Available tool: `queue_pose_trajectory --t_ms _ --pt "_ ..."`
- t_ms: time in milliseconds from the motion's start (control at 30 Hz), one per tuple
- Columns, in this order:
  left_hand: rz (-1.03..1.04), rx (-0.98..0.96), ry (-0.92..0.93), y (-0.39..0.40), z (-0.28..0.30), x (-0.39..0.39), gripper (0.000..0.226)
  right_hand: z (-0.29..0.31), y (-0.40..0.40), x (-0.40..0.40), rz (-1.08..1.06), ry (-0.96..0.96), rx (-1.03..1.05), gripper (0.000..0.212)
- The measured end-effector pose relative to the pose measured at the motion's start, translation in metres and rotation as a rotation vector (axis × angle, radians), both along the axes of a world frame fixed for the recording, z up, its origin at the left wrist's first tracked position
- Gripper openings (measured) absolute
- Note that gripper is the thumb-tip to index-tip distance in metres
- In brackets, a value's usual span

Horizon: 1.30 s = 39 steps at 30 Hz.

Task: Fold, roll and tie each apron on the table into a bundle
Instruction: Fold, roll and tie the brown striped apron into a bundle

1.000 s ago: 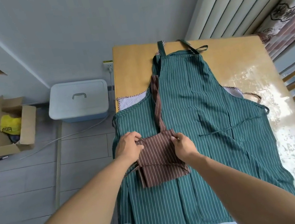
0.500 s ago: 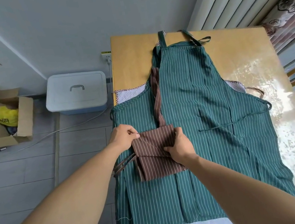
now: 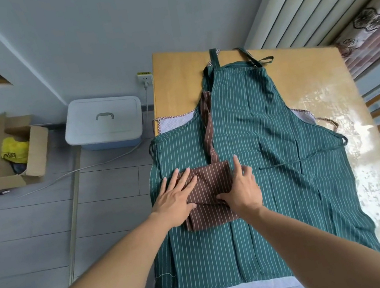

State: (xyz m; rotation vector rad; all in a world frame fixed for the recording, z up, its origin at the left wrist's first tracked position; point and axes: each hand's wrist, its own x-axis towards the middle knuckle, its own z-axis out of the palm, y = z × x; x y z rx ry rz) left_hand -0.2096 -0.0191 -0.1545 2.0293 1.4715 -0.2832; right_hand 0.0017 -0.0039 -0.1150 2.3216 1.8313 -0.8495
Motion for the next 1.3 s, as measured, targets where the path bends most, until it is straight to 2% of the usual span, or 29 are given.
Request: queue_pose_trajectory --t_ms 67,133,167,233,300,367,433,533,667,767,833,933,1067,1100,1200,1300 --pt "-0.021 -0.040 0.008 0.004 0.003 -0.003 0.085 0.003 -0.018 -0.001 0.270 -0.160 0.161 0.097" --pt "-0.035 -0.065 0.012 0.003 0.002 -0.006 0.085 0.004 -0.043 -0.003 0.421 -0.135 0.200 0.070" --pt "-0.032 -0.077 0.009 0.004 0.002 -0.007 0.085 0.003 -0.055 -0.005 0.379 -0.097 0.199 0.063" --pt "-0.008 -0.101 -0.018 0.007 0.003 -0.008 0.078 0.004 -0.072 -0.007 0.042 0.039 0.175 0.063" --pt "0.021 -0.111 -0.064 0.011 0.004 -0.007 0.066 0.008 -0.073 -0.005 -0.327 0.219 0.050 0.072" --pt "0.026 -0.100 -0.091 0.011 0.007 -0.006 0.062 0.009 -0.064 0.000 -0.541 0.398 -0.092 0.070" --pt "0.048 -0.091 -0.119 0.009 0.011 -0.005 0.070 0.009 -0.053 0.006 -0.594 0.421 -0.162 0.067" --pt "0.079 0.010 -0.129 0.005 0.016 -0.001 0.076 0.007 -0.034 0.010 -0.538 0.361 -0.261 0.062" --pt "-0.051 0.159 -0.136 -0.010 0.019 0.003 0.074 0.012 -0.020 0.013 -0.522 0.452 -0.335 0.040" --pt "-0.152 0.214 -0.144 -0.019 0.022 0.012 0.068 0.018 -0.028 0.017 -0.530 0.519 -0.356 0.046" --pt "-0.137 0.200 -0.144 -0.017 0.024 0.019 0.069 0.023 -0.036 0.018 -0.421 0.440 -0.311 0.047" --pt "-0.010 0.037 -0.206 -0.003 0.027 0.034 0.064 0.033 -0.043 0.015 -0.272 0.366 -0.172 0.062" --pt "0.230 -0.233 -0.305 0.028 0.036 0.045 0.034 0.039 -0.047 -0.007 -0.154 0.171 -0.049 0.080" --pt "0.296 -0.319 -0.354 0.032 0.039 0.044 0.040 0.038 -0.051 -0.015 -0.102 0.106 -0.027 0.082" --pt "0.442 -0.543 -0.465 0.037 0.049 0.042 0.080 0.024 -0.075 -0.043 0.083 0.021 0.000 0.093" --pt "0.450 -0.501 -0.399 0.040 0.043 0.041 0.107 0.013 -0.094 -0.064 0.279 -0.056 -0.086 0.100"
